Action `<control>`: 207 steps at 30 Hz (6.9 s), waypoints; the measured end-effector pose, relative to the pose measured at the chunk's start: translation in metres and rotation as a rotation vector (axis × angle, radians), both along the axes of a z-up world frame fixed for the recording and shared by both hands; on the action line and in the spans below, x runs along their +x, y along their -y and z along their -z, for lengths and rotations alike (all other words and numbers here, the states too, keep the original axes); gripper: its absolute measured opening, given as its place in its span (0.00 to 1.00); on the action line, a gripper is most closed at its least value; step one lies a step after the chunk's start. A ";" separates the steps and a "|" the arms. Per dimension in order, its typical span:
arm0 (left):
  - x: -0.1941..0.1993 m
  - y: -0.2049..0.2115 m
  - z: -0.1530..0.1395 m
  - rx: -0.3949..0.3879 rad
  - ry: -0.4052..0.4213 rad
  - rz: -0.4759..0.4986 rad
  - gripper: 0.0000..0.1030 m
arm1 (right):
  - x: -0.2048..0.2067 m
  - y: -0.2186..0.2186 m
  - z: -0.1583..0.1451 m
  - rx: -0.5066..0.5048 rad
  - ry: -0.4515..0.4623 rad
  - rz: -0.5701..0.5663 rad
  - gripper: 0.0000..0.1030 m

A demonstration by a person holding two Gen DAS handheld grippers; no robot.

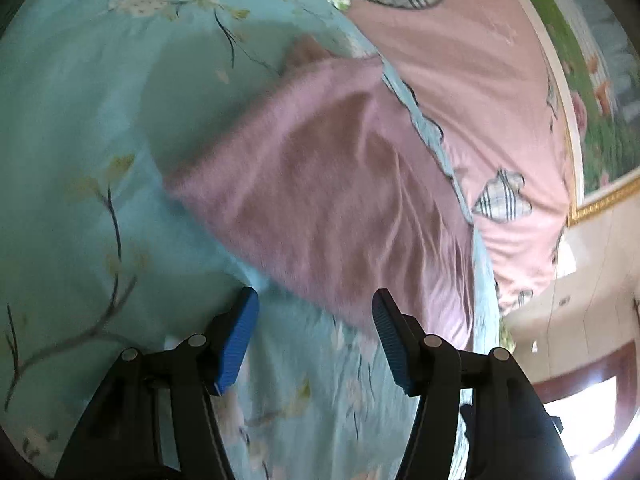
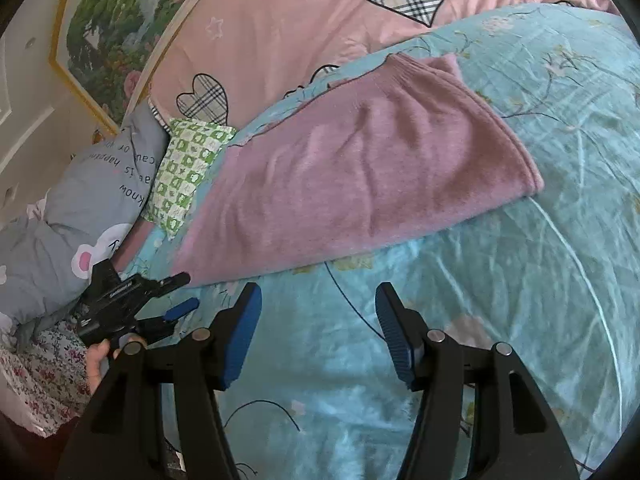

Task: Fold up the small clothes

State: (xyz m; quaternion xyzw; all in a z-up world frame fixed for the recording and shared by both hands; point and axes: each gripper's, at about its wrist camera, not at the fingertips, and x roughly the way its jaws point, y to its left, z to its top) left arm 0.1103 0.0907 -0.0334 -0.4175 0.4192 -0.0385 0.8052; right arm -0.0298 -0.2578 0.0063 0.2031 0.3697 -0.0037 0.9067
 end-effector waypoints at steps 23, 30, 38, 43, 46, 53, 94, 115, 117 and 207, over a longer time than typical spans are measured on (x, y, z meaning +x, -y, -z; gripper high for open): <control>0.075 0.038 -0.058 0.270 0.188 0.006 0.07 | 0.026 0.043 -0.020 0.003 0.042 0.043 0.59; 0.086 0.146 -0.106 0.358 0.360 0.270 0.06 | 0.029 0.083 -0.047 -0.009 0.074 0.093 0.59; 0.095 0.261 -0.062 0.523 0.314 0.545 0.06 | 0.065 0.124 -0.057 0.100 0.049 0.078 0.59; 0.090 0.270 -0.050 0.555 0.316 0.554 0.06 | 0.108 0.125 -0.046 0.135 -0.003 0.010 0.60; 0.091 0.258 -0.053 0.505 0.318 0.538 0.06 | 0.140 0.117 -0.037 0.158 -0.038 -0.042 0.61; 0.083 0.252 -0.064 0.496 0.337 0.539 0.06 | 0.217 0.100 -0.003 0.263 -0.124 -0.139 0.61; 0.047 0.298 -0.088 0.375 0.356 0.750 0.70 | 0.143 0.184 -0.046 0.034 -0.046 0.073 0.75; 0.191 0.189 -0.011 0.132 0.017 0.557 0.89 | 0.161 0.169 -0.007 -0.043 -0.210 -0.020 0.87; 0.198 0.192 -0.005 0.126 0.028 0.566 0.89 | 0.162 0.171 -0.002 -0.004 -0.210 -0.024 0.78; 0.027 0.005 -0.085 0.441 0.157 0.301 0.65 | 0.135 -0.051 -0.031 0.018 -0.023 -0.119 0.18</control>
